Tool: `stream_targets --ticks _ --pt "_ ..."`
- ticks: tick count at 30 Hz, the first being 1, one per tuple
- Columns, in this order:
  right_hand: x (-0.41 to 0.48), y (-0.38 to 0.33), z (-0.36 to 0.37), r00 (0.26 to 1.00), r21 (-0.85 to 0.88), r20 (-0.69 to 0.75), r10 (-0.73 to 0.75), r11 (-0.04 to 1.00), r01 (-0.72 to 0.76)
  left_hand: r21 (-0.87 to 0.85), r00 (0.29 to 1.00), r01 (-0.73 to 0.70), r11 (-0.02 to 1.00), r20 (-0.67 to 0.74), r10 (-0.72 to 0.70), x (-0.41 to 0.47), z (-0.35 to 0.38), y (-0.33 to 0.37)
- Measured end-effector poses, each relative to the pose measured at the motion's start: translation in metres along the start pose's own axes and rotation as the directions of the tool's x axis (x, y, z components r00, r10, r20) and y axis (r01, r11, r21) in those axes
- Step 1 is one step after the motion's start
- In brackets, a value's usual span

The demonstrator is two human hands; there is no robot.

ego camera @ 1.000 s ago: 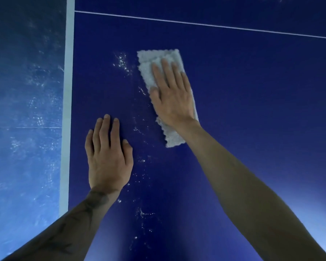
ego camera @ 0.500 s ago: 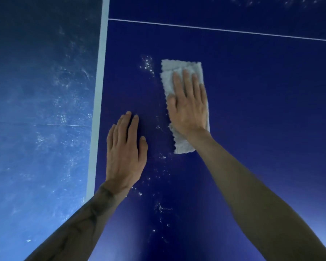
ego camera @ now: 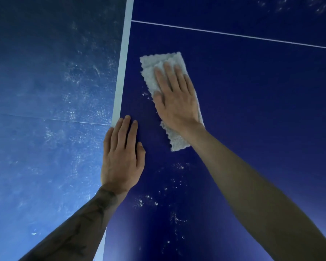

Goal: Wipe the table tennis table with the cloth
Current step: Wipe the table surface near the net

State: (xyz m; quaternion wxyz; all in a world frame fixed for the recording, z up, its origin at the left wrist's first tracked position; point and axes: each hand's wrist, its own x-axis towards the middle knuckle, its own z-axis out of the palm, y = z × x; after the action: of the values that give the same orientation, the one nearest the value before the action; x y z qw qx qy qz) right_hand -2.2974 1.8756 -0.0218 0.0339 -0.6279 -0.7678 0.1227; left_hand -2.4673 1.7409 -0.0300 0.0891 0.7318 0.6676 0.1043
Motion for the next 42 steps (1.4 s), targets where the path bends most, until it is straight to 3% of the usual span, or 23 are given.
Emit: stream_targets --ticks 5,7,10,12,15,17,19,21,23,25,29,31,34,38,40,42 --pt "0.037 0.040 -0.016 0.955 0.013 -0.036 0.293 0.956 -0.293 0.010 1.000 0.008 1.000 0.004 -0.008 0.001 0.000 -0.001" --pt "0.063 0.031 -0.017 0.936 0.043 -0.054 0.348 0.937 -0.346 0.015 1.000 0.002 1.000 0.003 -0.002 0.001 0.000 -0.001" --pt "0.076 0.003 -0.012 0.970 0.043 -0.020 0.244 0.969 -0.243 0.014 1.000 0.002 1.000 0.008 -0.002 0.001 0.000 -0.001" --pt "0.054 -0.014 -0.008 0.999 0.014 0.013 0.051 0.999 -0.051 0.011 1.000 0.001 1.000 0.014 -0.001 0.001 -0.001 0.000" --pt "0.001 -0.003 -0.003 0.981 -0.048 0.068 -0.184 0.981 0.188 0.013 1.000 0.001 1.000 0.025 -0.002 0.002 -0.003 0.000" --pt "-0.017 0.025 -0.007 0.990 -0.050 0.078 -0.114 0.992 0.118 0.004 1.000 0.007 1.000 0.031 -0.007 0.002 -0.004 0.000" --pt "-0.013 0.045 -0.013 0.996 -0.036 0.056 0.066 0.997 -0.064 0.001 0.999 0.011 1.000 0.036 -0.011 0.001 -0.005 0.001" --pt "0.001 0.042 -0.014 0.976 -0.016 0.021 0.216 0.976 -0.215 0.005 0.999 0.009 1.000 0.041 -0.009 0.001 -0.004 0.001" --pt "0.011 0.019 -0.010 0.961 0.017 -0.011 0.277 0.961 -0.277 -0.001 0.999 0.008 1.000 0.031 -0.008 0.000 -0.003 0.000" --pt "0.007 -0.004 -0.003 0.980 0.022 -0.011 0.197 0.980 -0.197 -0.003 1.000 0.003 1.000 0.012 -0.003 0.000 -0.002 0.001" --pt "-0.052 -0.014 0.009 0.993 -0.043 0.033 -0.111 0.993 0.113 -0.003 1.000 -0.002 1.000 -0.007 0.002 0.001 -0.001 0.001" --pt "-0.075 0.012 0.007 0.995 -0.057 0.048 -0.086 0.994 0.088 -0.007 1.000 0.001 1.000 -0.001 -0.001 0.001 -0.002 0.001" --pt "-0.073 0.043 -0.003 0.989 -0.033 0.021 0.144 0.989 -0.143 -0.002 1.000 0.003 1.000 -0.001 -0.003 0.000 -0.002 0.000" --pt "-0.045 0.021 -0.001 0.941 0.042 -0.055 0.333 0.943 -0.331 -0.003 1.000 -0.008 1.000 -0.005 0.008 -0.002 -0.002 0.000" --pt "-0.049 -0.002 0.006 0.961 0.039 -0.051 0.272 0.962 -0.270 -0.014 1.000 0.000 1.000 -0.002 0.000 -0.002 -0.001 0.000" --pt "-0.075 -0.021 0.015 0.996 -0.004 -0.023 0.090 0.996 -0.090 -0.019 1.000 0.004 1.000 0.008 -0.004 -0.001 -0.002 -0.001"
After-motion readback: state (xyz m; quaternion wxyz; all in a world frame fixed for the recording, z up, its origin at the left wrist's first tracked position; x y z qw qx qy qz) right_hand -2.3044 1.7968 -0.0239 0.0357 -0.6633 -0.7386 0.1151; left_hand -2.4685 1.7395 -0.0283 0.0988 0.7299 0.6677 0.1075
